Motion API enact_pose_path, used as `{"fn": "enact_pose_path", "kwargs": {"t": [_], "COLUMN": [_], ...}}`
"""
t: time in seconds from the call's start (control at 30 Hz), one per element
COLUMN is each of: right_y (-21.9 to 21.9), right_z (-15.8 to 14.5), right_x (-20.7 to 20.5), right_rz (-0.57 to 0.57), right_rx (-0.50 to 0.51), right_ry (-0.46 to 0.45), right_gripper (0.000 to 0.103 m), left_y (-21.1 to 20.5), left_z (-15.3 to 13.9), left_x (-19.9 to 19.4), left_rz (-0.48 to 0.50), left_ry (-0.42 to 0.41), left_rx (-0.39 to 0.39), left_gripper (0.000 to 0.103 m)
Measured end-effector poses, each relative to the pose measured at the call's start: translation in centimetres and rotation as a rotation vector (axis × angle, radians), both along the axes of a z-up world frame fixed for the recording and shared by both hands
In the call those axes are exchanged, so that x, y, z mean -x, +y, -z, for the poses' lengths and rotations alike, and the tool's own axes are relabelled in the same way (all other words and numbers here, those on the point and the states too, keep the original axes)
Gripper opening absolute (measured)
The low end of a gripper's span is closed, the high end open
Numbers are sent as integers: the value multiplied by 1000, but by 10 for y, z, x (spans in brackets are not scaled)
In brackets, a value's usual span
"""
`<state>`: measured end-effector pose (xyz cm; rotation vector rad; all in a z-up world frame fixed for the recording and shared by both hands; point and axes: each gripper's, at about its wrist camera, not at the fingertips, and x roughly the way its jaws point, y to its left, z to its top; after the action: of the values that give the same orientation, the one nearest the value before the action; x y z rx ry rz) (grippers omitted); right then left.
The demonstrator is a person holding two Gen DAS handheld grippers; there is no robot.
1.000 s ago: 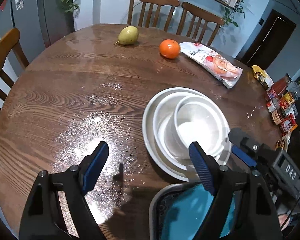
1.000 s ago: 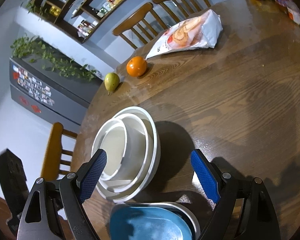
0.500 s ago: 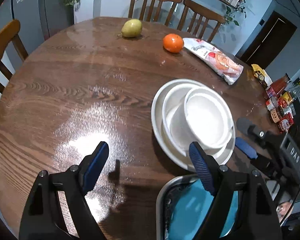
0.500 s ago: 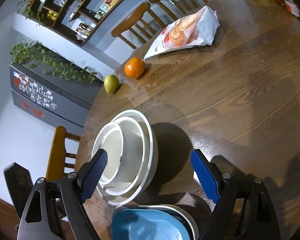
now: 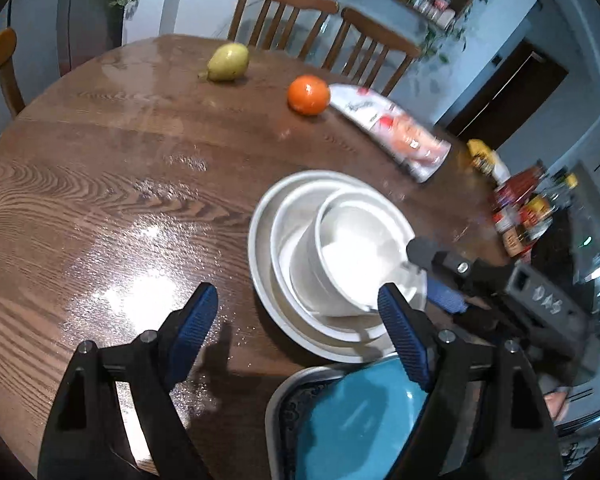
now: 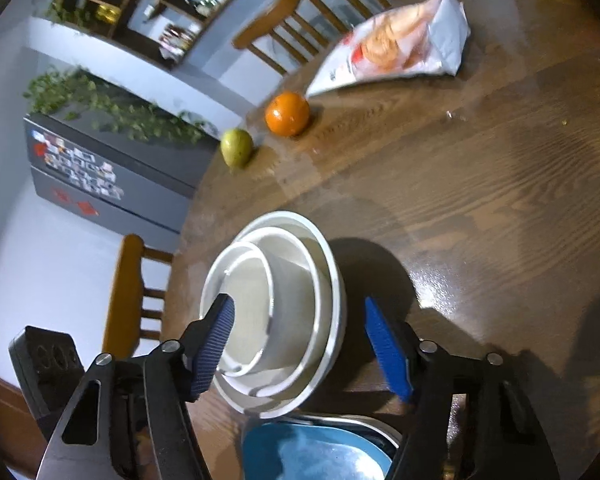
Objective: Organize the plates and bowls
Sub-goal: 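Close the right gripper on the rim of the bowl stack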
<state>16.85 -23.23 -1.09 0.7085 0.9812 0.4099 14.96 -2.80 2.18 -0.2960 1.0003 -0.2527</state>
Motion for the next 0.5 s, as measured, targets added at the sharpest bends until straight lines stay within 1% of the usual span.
{"fn": "enact_pose_path", "kwargs": {"t": [0.1,0.2,0.33,0.37,0.43,0.5], "right_y": [-2,1,6,8,12,17], "right_z": [-1,0,3,4,8,13], "right_x": [-5,-11,-16,-18,-21,-24], "right_rz": [-2,-16,-43,-47,-52,-62], "right_rx": [11,21,18,21,33,42], "right_ry": [2,12,17,20,28,49], "right_gripper": [68,68,67,65,53,50], "left_y": [-12,-14,-13,-14,-15,-17], "left_z": [5,7,18,20,22,22], "left_x": [-6,-13,-24,-26,-28,-28], "left_rz": [33,24,19,14,21,28], "left_ry": [11,11,46,51,59,63], "left_rx": [-18,-45,-18,-11,-5,5], "left_gripper": [81,81,81,81,80,79]}}
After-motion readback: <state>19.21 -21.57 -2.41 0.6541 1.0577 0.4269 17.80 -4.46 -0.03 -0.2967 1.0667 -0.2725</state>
